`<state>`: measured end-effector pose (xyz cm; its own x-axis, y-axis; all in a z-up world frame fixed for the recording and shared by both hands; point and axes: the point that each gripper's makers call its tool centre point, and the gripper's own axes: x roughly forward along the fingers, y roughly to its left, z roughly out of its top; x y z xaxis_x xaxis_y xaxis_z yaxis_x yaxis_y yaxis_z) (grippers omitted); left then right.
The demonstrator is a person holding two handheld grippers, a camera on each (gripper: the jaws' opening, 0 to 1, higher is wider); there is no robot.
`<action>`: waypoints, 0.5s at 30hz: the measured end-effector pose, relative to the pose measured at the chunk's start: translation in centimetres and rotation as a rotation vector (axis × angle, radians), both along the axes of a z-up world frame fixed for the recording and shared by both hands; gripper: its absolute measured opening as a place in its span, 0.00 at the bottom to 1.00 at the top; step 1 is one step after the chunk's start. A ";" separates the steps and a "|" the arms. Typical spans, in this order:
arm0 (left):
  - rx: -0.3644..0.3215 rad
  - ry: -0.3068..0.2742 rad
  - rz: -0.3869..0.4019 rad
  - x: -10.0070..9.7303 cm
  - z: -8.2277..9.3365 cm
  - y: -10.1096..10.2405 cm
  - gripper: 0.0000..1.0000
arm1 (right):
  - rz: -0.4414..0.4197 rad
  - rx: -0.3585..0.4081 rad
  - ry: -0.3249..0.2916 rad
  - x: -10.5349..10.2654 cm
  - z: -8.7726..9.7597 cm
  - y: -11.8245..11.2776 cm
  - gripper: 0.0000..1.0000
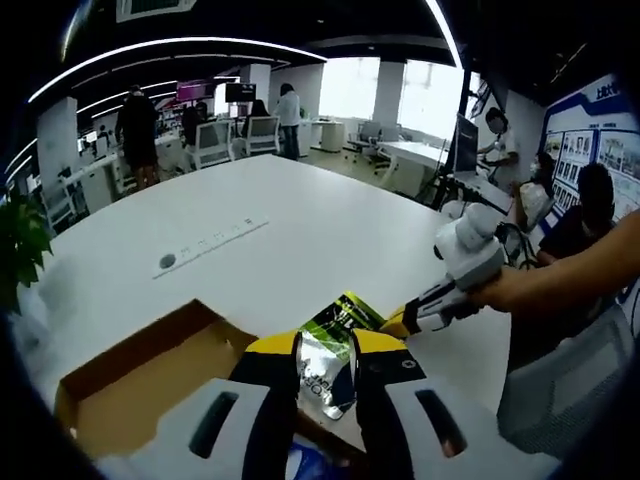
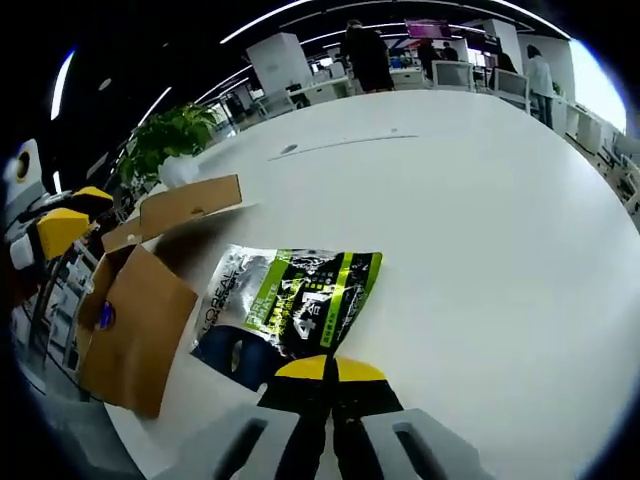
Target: Operate the shoe box by opening the lid, removing the specified soft item, and placing it in the target area until the item is outside and the box remains undamaged.
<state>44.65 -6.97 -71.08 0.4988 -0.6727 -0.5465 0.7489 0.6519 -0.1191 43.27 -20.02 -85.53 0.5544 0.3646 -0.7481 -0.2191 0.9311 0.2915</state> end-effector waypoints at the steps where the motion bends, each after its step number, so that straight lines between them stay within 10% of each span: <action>1: 0.000 0.001 0.007 0.0 0.0 0.4 0.18 | 0.000 -0.002 0.000 0.0 0.0 0.0 0.00; 15: 0.014 0.003 0.167 -1.2 0.1 9.7 0.19 | -0.001 -0.021 0.001 1.1 0.0 0.8 0.00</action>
